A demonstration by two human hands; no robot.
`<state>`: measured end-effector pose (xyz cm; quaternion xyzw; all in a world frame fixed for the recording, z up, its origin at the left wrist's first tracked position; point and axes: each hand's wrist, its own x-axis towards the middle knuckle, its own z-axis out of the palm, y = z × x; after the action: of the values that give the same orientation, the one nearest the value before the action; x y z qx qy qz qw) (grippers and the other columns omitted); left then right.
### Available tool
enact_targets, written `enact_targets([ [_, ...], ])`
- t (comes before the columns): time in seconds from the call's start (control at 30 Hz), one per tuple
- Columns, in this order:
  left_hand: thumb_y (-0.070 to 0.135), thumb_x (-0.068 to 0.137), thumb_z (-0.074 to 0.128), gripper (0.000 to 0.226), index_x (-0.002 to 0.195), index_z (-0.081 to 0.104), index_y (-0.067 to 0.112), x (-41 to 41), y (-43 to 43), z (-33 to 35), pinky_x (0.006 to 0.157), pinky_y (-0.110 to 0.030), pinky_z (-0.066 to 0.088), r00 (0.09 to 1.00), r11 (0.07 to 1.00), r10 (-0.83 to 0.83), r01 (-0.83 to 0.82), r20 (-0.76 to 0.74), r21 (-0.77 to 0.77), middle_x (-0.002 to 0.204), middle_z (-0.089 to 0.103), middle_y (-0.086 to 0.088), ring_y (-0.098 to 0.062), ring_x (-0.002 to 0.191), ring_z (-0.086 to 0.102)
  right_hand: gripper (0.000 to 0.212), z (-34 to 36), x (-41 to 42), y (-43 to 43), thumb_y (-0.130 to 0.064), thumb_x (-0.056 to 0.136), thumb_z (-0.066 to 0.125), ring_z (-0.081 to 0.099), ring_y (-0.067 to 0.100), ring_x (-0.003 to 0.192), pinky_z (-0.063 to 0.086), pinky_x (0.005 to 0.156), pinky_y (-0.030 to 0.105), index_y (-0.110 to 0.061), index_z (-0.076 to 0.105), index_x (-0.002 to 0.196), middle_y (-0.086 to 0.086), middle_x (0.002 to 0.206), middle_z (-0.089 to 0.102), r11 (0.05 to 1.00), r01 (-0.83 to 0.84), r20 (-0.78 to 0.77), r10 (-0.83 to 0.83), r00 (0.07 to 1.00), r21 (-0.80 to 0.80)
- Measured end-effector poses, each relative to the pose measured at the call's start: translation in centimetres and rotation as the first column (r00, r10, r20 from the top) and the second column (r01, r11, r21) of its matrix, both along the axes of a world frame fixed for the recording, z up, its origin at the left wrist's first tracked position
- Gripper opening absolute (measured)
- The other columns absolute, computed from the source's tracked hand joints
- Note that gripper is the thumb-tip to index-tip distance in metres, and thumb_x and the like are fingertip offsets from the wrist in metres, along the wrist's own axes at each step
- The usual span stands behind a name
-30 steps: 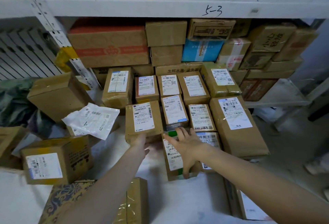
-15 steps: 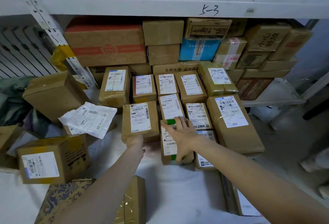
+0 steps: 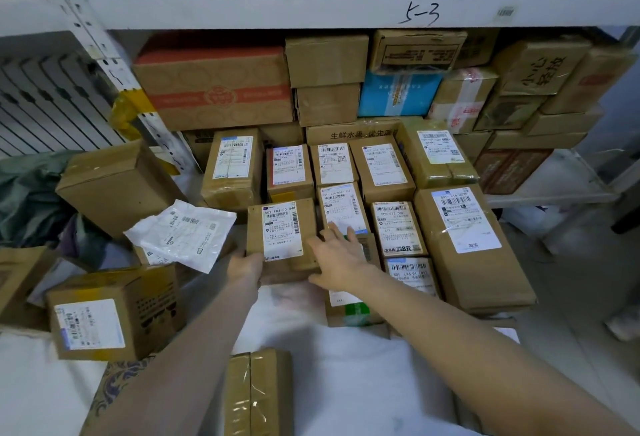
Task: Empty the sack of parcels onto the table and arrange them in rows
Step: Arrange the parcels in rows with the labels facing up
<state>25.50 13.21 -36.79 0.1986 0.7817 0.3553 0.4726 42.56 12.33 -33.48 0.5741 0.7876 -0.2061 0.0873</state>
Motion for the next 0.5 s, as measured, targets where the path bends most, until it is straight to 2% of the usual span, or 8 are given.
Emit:
enact_targets([
  [0.1,0.007,0.090,0.058,0.043,0.132,0.051,0.013,-0.2,0.3,0.2,0.097,-0.050,0.050,0.999,0.998,-0.040,0.039,0.014,0.044,0.116,0.058,-0.013,-0.032,0.102,0.053,0.079,-0.8,-1.4,0.7,-0.035,0.080,0.072,0.011,0.040,0.144,0.007,0.117,0.055,-0.010,0.029,0.142,0.027,0.148,0.024,0.998,0.061,0.029,-0.061,0.998,-0.007],
  [0.2,0.010,0.089,0.060,0.021,0.106,0.054,0.021,0.1,0.1,0.2,0.097,-0.051,0.050,0.997,0.994,-0.071,0.073,-0.031,0.076,0.107,0.061,-0.010,-0.033,0.102,0.058,0.081,-0.8,-2.0,1.2,-0.034,0.072,0.076,0.029,0.039,0.130,0.021,0.115,0.048,-0.011,0.033,0.136,0.022,0.136,0.031,0.994,0.108,-0.017,-0.108,0.994,0.005],
  [0.27,0.011,0.087,0.061,0.016,0.097,0.055,0.021,0.0,0.2,-0.3,0.096,-0.052,0.050,0.995,0.993,-0.090,0.092,-0.036,0.068,0.108,0.066,-0.011,-0.035,0.103,0.061,0.080,-1.1,-2.0,1.3,-0.037,0.072,0.076,0.031,0.037,0.127,0.022,0.114,0.046,-0.012,0.035,0.135,0.021,0.133,0.032,0.991,0.134,-0.028,-0.133,0.991,0.029],
  [0.5,0.006,0.090,0.055,0.019,0.103,0.057,0.019,-0.2,0.7,-0.5,0.094,-0.047,0.053,0.991,0.990,-0.088,0.098,-0.100,0.098,0.102,0.063,-0.008,-0.032,0.100,0.060,0.082,-1.8,-2.6,2.1,-0.037,0.069,0.078,0.032,0.034,0.124,0.027,0.110,0.041,-0.012,0.034,0.133,0.019,0.131,0.033,0.985,0.162,-0.019,-0.161,0.987,0.054],
])
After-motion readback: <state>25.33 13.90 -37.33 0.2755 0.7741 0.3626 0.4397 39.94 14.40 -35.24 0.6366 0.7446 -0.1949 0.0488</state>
